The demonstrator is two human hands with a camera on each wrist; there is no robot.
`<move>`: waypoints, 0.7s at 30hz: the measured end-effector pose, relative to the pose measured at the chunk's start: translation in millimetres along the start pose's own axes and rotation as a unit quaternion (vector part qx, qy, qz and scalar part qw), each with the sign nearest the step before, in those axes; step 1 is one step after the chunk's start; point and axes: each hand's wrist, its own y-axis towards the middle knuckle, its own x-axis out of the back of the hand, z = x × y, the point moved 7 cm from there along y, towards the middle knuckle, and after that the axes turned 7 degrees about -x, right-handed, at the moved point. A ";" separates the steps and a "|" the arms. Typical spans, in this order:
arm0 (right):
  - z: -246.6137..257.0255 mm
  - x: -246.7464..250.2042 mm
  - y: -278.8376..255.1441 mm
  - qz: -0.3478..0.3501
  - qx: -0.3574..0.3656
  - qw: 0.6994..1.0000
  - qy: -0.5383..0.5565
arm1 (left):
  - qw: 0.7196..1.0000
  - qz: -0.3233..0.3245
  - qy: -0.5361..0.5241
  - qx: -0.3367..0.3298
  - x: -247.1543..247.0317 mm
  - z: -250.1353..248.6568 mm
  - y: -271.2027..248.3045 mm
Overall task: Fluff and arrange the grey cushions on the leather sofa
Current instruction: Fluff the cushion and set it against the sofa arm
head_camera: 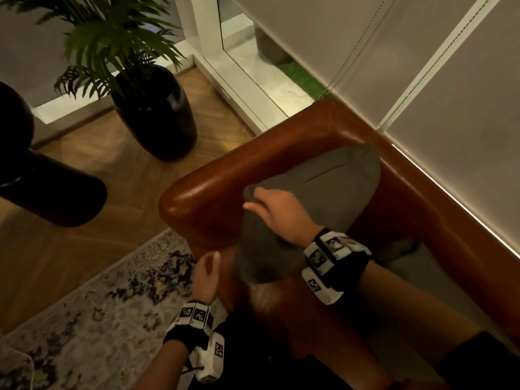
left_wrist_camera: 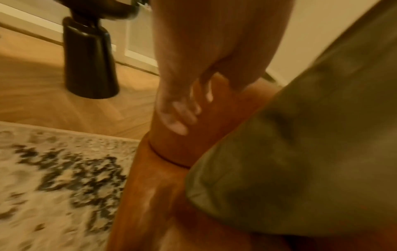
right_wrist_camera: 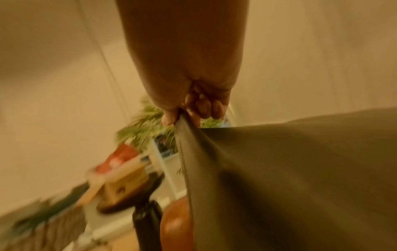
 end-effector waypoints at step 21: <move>-214.7 -132.4 -73.0 -0.004 -0.370 0.907 0.200 | 0.991 -0.118 -0.060 -0.025 -31.5 -50.9 17.5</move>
